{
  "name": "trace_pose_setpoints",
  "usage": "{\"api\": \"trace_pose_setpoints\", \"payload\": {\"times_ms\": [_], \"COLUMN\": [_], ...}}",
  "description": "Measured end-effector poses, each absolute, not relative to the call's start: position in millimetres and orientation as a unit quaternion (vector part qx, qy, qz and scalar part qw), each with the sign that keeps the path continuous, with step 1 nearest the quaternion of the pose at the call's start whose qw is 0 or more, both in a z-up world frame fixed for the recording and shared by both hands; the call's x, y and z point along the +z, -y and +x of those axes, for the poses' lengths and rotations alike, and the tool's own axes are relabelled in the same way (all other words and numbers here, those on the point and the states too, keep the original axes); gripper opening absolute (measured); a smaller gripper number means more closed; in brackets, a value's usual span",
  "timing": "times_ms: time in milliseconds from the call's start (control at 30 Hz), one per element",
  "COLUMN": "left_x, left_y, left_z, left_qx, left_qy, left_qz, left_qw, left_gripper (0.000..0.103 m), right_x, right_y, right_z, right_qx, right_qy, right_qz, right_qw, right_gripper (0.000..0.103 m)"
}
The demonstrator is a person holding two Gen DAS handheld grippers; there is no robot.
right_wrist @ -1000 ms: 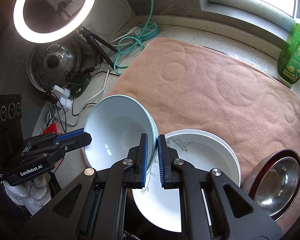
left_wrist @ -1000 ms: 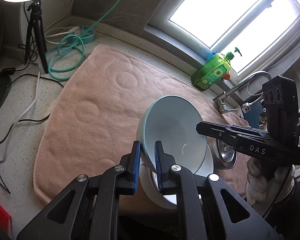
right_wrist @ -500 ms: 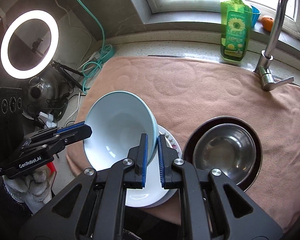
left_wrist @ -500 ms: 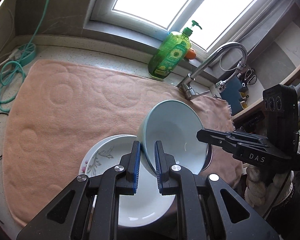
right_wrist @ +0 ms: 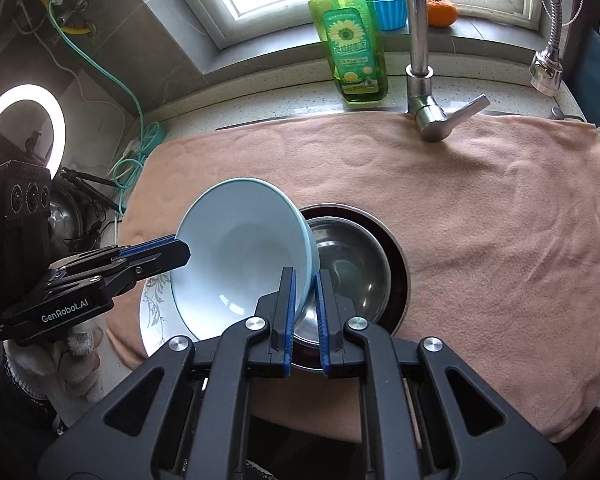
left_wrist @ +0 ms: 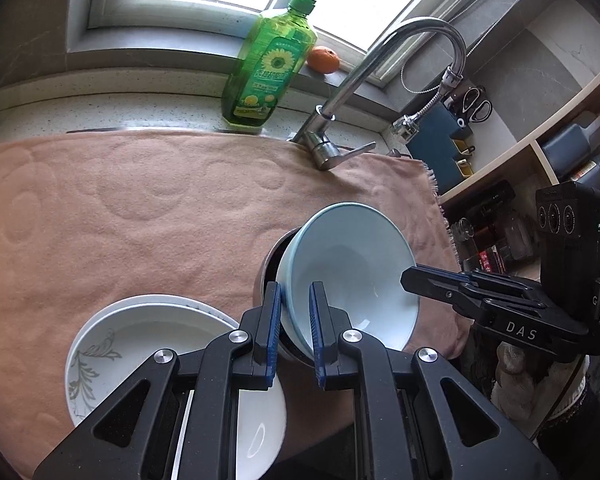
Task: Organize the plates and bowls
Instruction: 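Carry the light blue bowl and lower it into the nested steel bowls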
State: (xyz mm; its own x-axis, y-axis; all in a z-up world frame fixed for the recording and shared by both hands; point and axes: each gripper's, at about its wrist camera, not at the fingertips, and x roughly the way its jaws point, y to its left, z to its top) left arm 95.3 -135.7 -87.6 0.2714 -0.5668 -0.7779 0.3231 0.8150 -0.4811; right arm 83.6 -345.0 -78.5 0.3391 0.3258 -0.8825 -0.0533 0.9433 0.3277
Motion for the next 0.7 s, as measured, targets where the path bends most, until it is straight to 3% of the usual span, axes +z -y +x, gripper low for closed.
{"api": "trace_pose_setpoints", "payload": {"times_ms": [700], "left_x": [-116], "left_y": [174], "left_z": [106], "left_qx": [-0.283], "left_qy": [-0.577], "left_qz": [-0.077], "left_qw": [0.762], "left_gripper": [0.012], "right_x": [-125], "right_y": [378], "right_z": [82], "right_qx": [0.099], "right_qy": [-0.596], "right_qz": [0.151], "right_qw": [0.783], "right_gripper": [0.010]}}
